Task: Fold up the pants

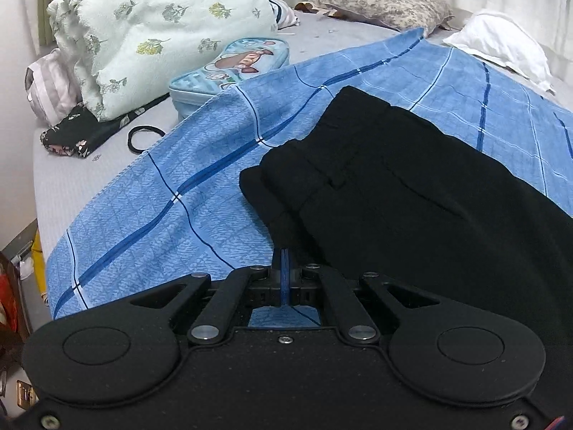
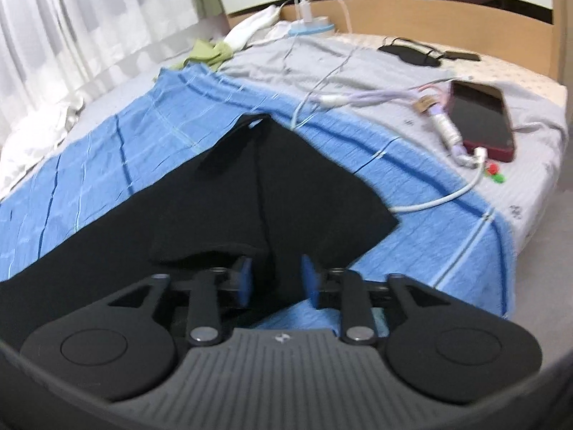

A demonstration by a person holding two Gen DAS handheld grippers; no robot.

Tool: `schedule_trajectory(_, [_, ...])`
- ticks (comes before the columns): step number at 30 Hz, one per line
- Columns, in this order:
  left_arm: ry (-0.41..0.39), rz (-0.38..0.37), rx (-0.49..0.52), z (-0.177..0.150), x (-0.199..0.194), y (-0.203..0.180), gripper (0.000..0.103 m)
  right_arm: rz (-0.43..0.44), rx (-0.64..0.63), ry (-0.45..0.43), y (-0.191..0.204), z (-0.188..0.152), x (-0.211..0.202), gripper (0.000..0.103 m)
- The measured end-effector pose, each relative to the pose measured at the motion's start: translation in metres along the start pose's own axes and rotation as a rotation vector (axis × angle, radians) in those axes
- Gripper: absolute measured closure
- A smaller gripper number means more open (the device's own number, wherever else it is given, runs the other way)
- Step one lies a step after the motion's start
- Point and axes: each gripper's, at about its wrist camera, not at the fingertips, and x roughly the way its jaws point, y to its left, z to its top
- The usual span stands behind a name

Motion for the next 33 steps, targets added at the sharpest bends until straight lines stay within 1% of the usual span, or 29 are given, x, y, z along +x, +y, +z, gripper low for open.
schedule_trajectory(3, [0.001, 0.002, -0.003, 0.002, 0.0, 0.0, 0.102, -0.055, 0.031, -0.027, -0.016, 0.004, -0.005, 0.054])
schedule_trajectory(4, [-0.001, 0.001, -0.006, 0.003, 0.0, 0.0, 0.102, -0.101, 0.044, -0.035, -0.022, 0.005, -0.006, 0.052])
schedule_trajectory(6, [-0.007, -0.001, -0.02, 0.005, -0.003, 0.003, 0.102, -0.18, 0.062, -0.055, -0.036, 0.005, -0.011, 0.052])
schedule_trajectory(7, [-0.014, -0.005, -0.023, 0.007, -0.006, 0.005, 0.102, -0.213, 0.063, -0.062, -0.042, 0.005, -0.013, 0.055])
schedule_trajectory(8, [-0.026, -0.009, -0.025, 0.008, -0.011, 0.006, 0.101, -0.242, 0.062, -0.069, -0.048, 0.005, -0.018, 0.055])
schedule_trajectory(10, [-0.06, -0.024, -0.016, 0.011, -0.023, 0.007, 0.099, -0.245, 0.072, -0.085, -0.055, 0.006, -0.025, 0.054])
schedule_trajectory(12, [-0.098, -0.058, 0.001, 0.016, -0.038, 0.003, 0.096, -0.231, 0.071, -0.115, -0.053, 0.008, -0.034, 0.052])
schedule_trajectory(13, [-0.114, -0.077, 0.011, 0.017, -0.044, -0.001, 0.095, -0.214, 0.055, -0.131, -0.047, 0.009, -0.038, 0.05])
schedule_trajectory(15, [-0.155, -0.117, 0.049, 0.018, -0.057, -0.012, 0.094, -0.119, -0.002, -0.141, -0.029, 0.009, -0.041, 0.046])
schedule_trajectory(17, [-0.185, -0.176, 0.1, 0.013, -0.068, -0.027, 0.093, 0.008, -0.092, -0.117, -0.003, 0.003, -0.039, 0.046])
schedule_trajectory(19, [-0.183, -0.225, 0.158, 0.006, -0.072, -0.045, 0.09, 0.103, -0.191, -0.082, 0.024, -0.006, -0.029, 0.046])
schedule_trajectory(21, [-0.165, -0.259, 0.21, -0.003, -0.069, -0.062, 0.089, 0.159, -0.267, -0.043, 0.044, -0.015, -0.015, 0.046])
schedule_trajectory(22, [-0.148, -0.258, 0.231, -0.007, -0.064, -0.07, 0.089, 0.174, -0.292, -0.008, 0.05, -0.018, -0.005, 0.046])
schedule_trajectory(23, [-0.131, -0.252, 0.246, -0.012, -0.058, -0.076, 0.089, 0.166, -0.309, 0.019, 0.052, -0.018, 0.004, 0.046])
schedule_trajectory(24, [-0.115, -0.241, 0.258, -0.015, -0.052, -0.081, 0.089, 0.134, -0.314, 0.033, 0.049, -0.016, 0.011, 0.047])
schedule_trajectory(26, [-0.085, -0.204, 0.273, -0.021, -0.04, -0.084, 0.089, 0.018, -0.289, 0.001, 0.03, -0.004, 0.018, 0.053])
schedule_trajectory(28, [-0.065, -0.187, 0.28, -0.028, -0.031, -0.082, 0.089, -0.216, -0.238, -0.06, 0.005, 0.015, 0.019, 0.054])
schedule_trajectory(29, [-0.074, -0.183, 0.283, -0.031, -0.03, -0.08, 0.089, -0.302, -0.217, -0.087, -0.005, 0.022, 0.017, 0.05])
schedule_trajectory(30, [-0.088, -0.175, 0.294, -0.034, -0.029, -0.079, 0.089, -0.368, -0.196, -0.118, -0.013, 0.028, 0.011, 0.049])
schedule_trajectory(31, [-0.095, -0.168, 0.311, -0.035, -0.03, -0.079, 0.089, -0.382, -0.175, -0.149, -0.021, 0.032, 0.002, 0.047])
schedule_trajectory(33, [-0.102, -0.167, 0.324, -0.037, -0.03, -0.079, 0.089, -0.332, -0.153, -0.181, -0.027, 0.033, -0.01, 0.045])
